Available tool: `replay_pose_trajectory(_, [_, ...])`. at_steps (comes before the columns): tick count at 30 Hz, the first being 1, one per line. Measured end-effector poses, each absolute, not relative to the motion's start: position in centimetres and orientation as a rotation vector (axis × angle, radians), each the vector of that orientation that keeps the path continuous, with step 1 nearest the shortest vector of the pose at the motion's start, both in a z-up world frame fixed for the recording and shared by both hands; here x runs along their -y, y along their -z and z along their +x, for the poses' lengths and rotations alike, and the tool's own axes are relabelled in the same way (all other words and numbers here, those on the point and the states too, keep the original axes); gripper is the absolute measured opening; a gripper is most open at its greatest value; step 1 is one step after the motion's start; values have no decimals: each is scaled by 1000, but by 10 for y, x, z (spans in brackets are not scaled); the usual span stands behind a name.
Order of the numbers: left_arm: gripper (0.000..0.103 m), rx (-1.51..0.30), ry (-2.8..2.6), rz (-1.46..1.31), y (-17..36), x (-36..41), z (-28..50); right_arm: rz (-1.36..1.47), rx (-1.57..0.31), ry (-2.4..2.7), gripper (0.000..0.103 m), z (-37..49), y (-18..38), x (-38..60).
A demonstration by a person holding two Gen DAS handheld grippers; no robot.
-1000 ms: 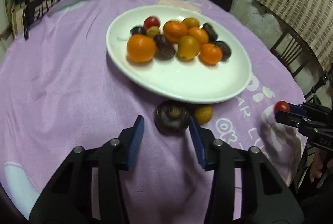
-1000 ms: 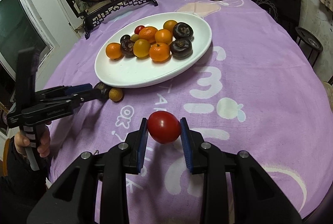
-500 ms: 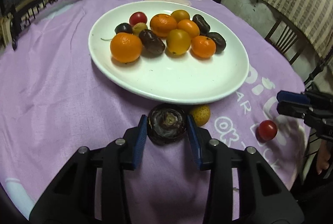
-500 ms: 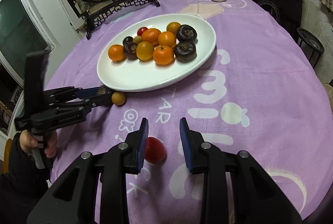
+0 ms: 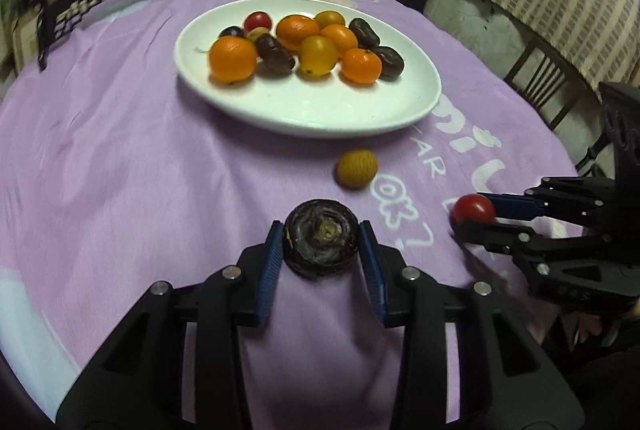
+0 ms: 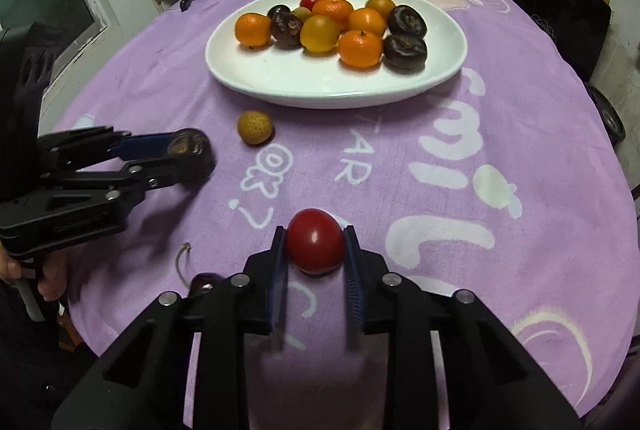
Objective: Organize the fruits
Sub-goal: 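Grasp a mangosteen with the left tool while the right tool holds the red tomato, then place the red tomato on the plate with the right tool while the left tool places the mangosteen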
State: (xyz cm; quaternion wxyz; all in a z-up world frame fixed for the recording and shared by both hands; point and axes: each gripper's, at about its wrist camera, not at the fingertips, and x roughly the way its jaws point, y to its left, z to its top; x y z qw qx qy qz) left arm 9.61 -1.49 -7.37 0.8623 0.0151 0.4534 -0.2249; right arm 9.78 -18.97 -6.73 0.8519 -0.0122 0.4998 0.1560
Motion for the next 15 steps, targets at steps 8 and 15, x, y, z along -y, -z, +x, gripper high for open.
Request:
replay_pose_trajectory(8, [38,-912,475,-5,55,2,70,12,-1009,-329,28,98,52,190])
replay_pose_trajectory(15, [38,-921,440,-54,32,4,84,75,-989,-333,28,111,43,198])
